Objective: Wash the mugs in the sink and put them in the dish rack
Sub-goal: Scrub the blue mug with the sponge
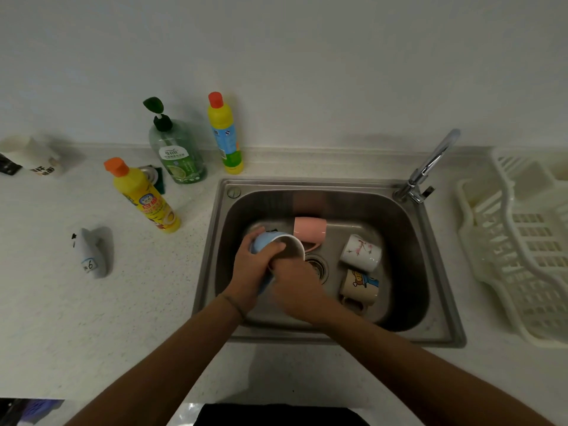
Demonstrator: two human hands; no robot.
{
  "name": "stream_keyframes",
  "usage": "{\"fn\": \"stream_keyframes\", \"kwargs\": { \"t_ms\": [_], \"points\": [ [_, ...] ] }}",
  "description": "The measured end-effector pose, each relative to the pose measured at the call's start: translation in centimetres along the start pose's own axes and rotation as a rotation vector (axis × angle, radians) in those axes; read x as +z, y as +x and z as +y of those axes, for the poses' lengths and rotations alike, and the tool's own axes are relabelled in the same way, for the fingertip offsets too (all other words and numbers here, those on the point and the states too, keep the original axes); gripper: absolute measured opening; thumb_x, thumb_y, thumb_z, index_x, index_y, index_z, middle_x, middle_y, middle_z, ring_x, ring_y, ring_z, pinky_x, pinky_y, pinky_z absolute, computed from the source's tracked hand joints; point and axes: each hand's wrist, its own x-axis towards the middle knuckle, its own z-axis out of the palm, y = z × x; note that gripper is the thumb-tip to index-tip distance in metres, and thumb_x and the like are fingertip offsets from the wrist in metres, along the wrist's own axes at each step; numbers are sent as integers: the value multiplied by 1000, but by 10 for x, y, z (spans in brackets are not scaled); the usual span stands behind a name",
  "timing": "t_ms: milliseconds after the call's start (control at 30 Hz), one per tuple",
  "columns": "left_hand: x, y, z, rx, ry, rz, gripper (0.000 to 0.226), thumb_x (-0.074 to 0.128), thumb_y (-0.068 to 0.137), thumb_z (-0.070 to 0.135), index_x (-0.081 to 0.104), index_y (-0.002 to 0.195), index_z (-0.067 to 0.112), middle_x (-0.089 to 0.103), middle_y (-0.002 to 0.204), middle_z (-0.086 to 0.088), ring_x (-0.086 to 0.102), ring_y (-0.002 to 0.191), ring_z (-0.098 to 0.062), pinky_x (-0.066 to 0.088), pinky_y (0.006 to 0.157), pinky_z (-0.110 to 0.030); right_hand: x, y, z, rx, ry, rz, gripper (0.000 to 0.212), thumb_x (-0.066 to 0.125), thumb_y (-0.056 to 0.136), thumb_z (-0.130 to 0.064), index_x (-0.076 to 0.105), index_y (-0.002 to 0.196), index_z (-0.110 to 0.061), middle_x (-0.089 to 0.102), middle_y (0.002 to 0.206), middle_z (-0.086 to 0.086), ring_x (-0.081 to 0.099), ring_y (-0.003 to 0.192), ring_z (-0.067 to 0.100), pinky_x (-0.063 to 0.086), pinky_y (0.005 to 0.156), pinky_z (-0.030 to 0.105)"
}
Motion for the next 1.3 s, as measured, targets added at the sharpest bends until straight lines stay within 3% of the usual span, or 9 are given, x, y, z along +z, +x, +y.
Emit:
{"fn": "stream_keyframes", "kwargs": {
  "t_ms": [67,233,333,567,700,867,1000,1167,1300],
  "points": [
    [-1,-1,0,-16,-17,16,55,69,92,8,48,142,18,59,125,-8,64,108,-26,61,79,-30,-2,0,-4,3,45,-7,41,51,101,-10,50,141,-7,62,130,14,62,112,22,44,86,16],
    [-10,6,4,-38,99,-69,51,69,93,11,50,141,16,59,129,-14,64,104,-22,58,74,-27,-7,-6,8,-80,-134,4,45,56,96,-8,52,141,-5,60,134,18,59,119,31,51,98,41],
    [-4,5,-2,-102,39,-75,51,68,94,12,50,141,15,60,129,-15,66,104,-24,58,68,-24,0,-1,-2,2,20,-5,35,54,97,-8,59,132,-4,66,124,16,64,109,28,52,94,37],
    [-24,20,8,-203,351,-232,58,76,88,32,53,141,30,59,132,-13,66,105,-27,53,62,-27,-9,-9,25,-309,-297,-49,46,62,95,-12,51,139,-10,59,136,14,57,122,28,53,96,39],
    [-27,15,16,-216,320,-229,63,81,83,36,53,139,39,55,135,-3,59,118,-29,59,76,-39,-6,-11,22,-256,-235,59,52,67,93,-16,50,141,-9,63,131,15,59,121,29,56,94,41],
    [-20,-3,8,-61,91,-12,76,87,70,32,52,137,39,58,140,-7,61,122,-30,64,79,-49,-1,-6,16,-158,-270,153,47,69,87,-13,59,133,-13,70,113,12,65,105,28,59,80,41],
    [-8,-17,-8,3,-120,142,110,87,60,34,31,155,36,52,146,-12,61,122,-29,62,79,-43,3,-4,12,-165,-235,177,45,64,89,-9,60,133,-14,69,120,11,62,113,26,58,86,41],
    [-4,-18,-18,-28,-232,167,113,88,59,30,28,155,38,48,146,-14,60,122,-35,61,76,-41,9,-7,8,-130,-146,175,41,62,93,-9,59,133,-14,68,125,8,60,118,26,56,92,42],
    [1,-18,-29,-82,-281,190,121,97,53,29,31,154,33,54,142,-14,61,121,-35,57,89,-48,11,-9,4,-120,-113,126,37,59,97,-14,58,134,-12,66,128,8,61,118,23,53,98,38]
  ]
}}
